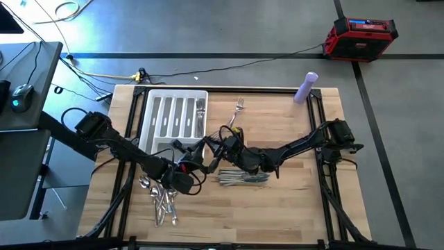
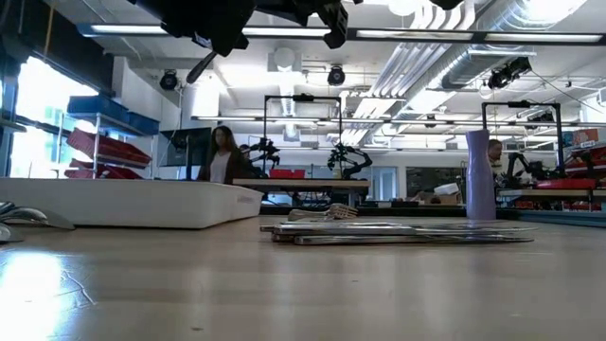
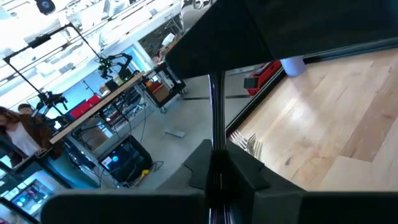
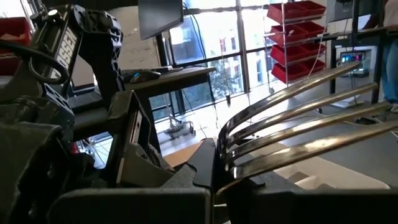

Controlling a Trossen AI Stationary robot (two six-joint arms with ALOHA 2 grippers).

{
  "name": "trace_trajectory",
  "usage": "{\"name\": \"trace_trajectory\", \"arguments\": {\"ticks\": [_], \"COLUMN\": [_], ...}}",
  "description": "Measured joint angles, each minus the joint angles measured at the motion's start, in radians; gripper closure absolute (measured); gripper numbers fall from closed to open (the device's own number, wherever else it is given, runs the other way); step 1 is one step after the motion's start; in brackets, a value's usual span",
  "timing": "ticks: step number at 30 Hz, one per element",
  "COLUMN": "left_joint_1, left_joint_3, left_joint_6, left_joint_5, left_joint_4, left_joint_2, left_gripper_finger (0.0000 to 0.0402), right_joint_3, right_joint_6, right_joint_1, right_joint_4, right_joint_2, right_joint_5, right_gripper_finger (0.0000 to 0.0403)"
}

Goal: Sort silverware
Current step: Put the fork in the silverware tray

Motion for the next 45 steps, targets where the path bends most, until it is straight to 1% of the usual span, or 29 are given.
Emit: {"name": "trace_trajectory", "arguments": {"ticks": [5,8,10,12,14,17,19,20,22,24,26,27,28,30,31,33,35,36,38,40,43,45], "left_joint_1": [-0.005,-0.007,-0.011,-0.013,-0.014,-0.014,-0.014,-0.014,-0.014,-0.013,-0.007,0.0,0.007,0.016,0.017,0.012,-0.004,-0.015,-0.044,-0.074,-0.108,-0.12], "left_joint_3": [-0.001,-0.002,-0.002,-0.002,-0.002,-0.002,-0.002,-0.002,0.0,0.0,0.0,0.0,0.0,0.0,0.0,0.0,0.0,0.0,0.0,0.0,0.0,0.0], "left_joint_6": [0.0,0.005,0.005,0.005,0.004,0.003,0.0,-0.001,-0.024,-0.068,-0.125,-0.153,-0.176,-0.196,-0.194,-0.174,-0.141,-0.128,-0.113,-0.081,-0.02,0.008], "left_joint_5": [-0.001,0.01,0.037,0.058,0.062,0.064,0.084,0.094,0.133,0.204,0.315,0.386,0.46,0.608,0.687,0.873,1.048,1.112,1.176,1.211,1.281,1.32], "left_joint_4": [-0.002,-0.005,-0.001,-0.001,0.003,0.001,0.0,-0.001,-0.023,-0.087,-0.176,-0.216,-0.254,-0.298,-0.304,-0.303,-0.282,-0.264,-0.226,-0.162,-0.067,-0.03], "left_joint_2": [0.0,0.0,0.0,0.0,0.0,-0.005,-0.017,-0.027,-0.047,-0.079,-0.128,-0.159,-0.193,-0.259,-0.291,-0.346,-0.383,-0.394,-0.406,-0.407,-0.405,-0.404], "left_gripper_finger": [0.0398,0.0399,0.04,0.04,0.04,0.0401,0.0401,0.0401,0.0401,0.0401,0.0401,0.0401,0.0401,0.0401,0.0401,0.0401,0.0401,0.0401,0.0401,0.0401,0.0401,0.0402], "right_joint_3": [0.0,0.001,0.001,0.001,0.001,0.001,0.001,0.001,0.001,0.001,0.001,0.0,-0.007,-0.04,-0.063,-0.123,-0.181,-0.207,-0.245,-0.257,-0.231,-0.193], "right_joint_6": [-0.017,-0.045,-0.054,-0.071,-0.088,-0.117,-0.114,-0.111,-0.112,-0.125,-0.147,-0.16,-0.189,-0.269,-0.304,-0.38,-0.468,-0.504,-0.553,-0.561,-0.519,-0.5], "right_joint_1": [0.0,0.001,0.007,0.016,0.028,0.056,0.082,0.097,0.127,0.159,0.185,0.195,0.202,0.211,0.212,0.204,0.187,0.18,0.159,0.134,0.097,0.083], "right_joint_4": [-0.025,-0.056,-0.087,-0.129,-0.169,-0.281,-0.382,-0.438,-0.529,-0.622,-0.722,-0.763,-0.775,-0.731,-0.663,-0.458,-0.243,-0.152,-0.021,0.036,0.066,0.068], "right_joint_2": [-0.003,-0.003,-0.003,-0.01,-0.025,-0.056,-0.083,-0.1,-0.134,-0.166,-0.197,-0.212,-0.227,-0.253,-0.261,-0.268,-0.272,-0.273,-0.273,-0.273,-0.265,-0.249], "right_joint_5": [-0.031,-0.061,-0.071,-0.069,-0.05,-0.021,0.032,0.078,0.169,0.24,0.258,0.254,0.227,0.1,0.02,-0.123,-0.215,-0.234,-0.266,-0.339,-0.577,-0.703], "right_gripper_finger": [0.0402,0.0386,0.0361,0.0328,0.029,0.0238,0.0208,0.0196,0.0179,0.0172,0.0172,0.0175,0.0178,0.0188,0.0193,0.0203,0.021,0.0213,0.0214,0.0214,0.0213,0.0213]}}
